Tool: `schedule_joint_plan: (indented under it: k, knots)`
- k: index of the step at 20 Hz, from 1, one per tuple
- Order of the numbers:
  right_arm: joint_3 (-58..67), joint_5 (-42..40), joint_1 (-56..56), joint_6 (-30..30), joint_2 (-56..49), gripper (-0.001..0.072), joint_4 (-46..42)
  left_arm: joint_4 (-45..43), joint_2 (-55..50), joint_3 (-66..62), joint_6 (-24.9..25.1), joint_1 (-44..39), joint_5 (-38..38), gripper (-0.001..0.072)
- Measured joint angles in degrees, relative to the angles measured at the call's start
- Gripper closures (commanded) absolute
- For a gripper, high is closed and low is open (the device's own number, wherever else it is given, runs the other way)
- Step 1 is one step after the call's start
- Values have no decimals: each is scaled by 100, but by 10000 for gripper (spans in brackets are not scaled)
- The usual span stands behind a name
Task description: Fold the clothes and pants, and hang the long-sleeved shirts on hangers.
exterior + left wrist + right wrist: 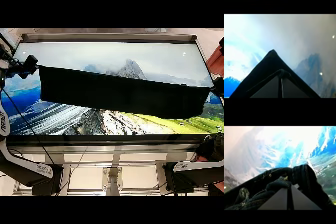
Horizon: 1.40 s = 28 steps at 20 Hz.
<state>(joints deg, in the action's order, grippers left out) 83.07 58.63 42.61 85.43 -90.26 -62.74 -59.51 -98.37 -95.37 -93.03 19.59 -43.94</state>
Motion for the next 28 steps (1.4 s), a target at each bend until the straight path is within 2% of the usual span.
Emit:
schedule_joint_plan:
  k: [13,28]
  knots:
    - [-2,-389,-90,142,-446,686,-22,-140,-254,-125,4,-173,393,673]
    - [-4,-1384,-579,413,-809,685,-11,-9,-833,-146,-90,-315,837,672]
